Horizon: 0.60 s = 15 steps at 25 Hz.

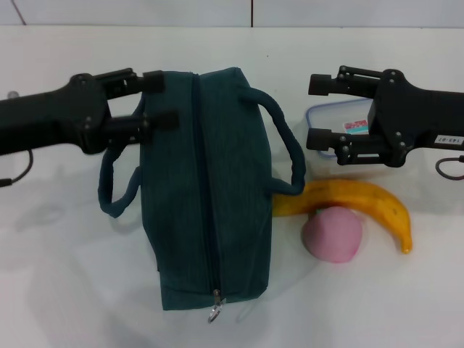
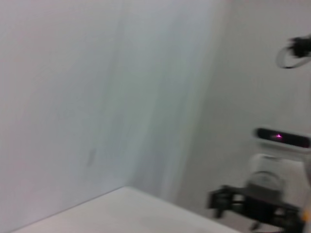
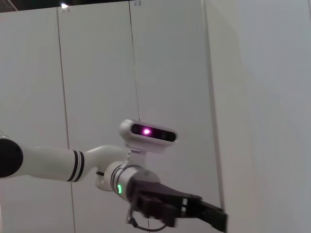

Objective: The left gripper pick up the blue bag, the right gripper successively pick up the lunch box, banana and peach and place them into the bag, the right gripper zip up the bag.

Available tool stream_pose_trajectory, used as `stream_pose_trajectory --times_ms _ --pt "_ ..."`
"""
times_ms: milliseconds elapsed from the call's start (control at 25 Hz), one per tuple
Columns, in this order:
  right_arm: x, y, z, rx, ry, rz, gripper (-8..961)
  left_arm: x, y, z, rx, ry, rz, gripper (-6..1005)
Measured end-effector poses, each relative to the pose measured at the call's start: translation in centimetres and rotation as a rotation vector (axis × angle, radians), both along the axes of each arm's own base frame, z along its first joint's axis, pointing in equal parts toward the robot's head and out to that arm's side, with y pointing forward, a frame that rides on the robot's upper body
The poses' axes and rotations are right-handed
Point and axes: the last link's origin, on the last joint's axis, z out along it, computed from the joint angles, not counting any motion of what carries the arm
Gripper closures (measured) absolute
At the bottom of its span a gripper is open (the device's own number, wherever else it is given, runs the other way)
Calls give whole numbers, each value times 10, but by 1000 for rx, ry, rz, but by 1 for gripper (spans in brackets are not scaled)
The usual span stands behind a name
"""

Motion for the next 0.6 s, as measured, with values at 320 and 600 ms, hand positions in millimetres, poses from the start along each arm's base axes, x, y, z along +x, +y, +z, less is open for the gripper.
stream_pose_trajectory --times_ms 320,600 --pt "-2 -1 -3 -5 7 1 193 -20 11 1 1 49 188 272" --pt "-3 -2 -5 -8 12 2 196 -23 7 -13 -64 80 228 280"
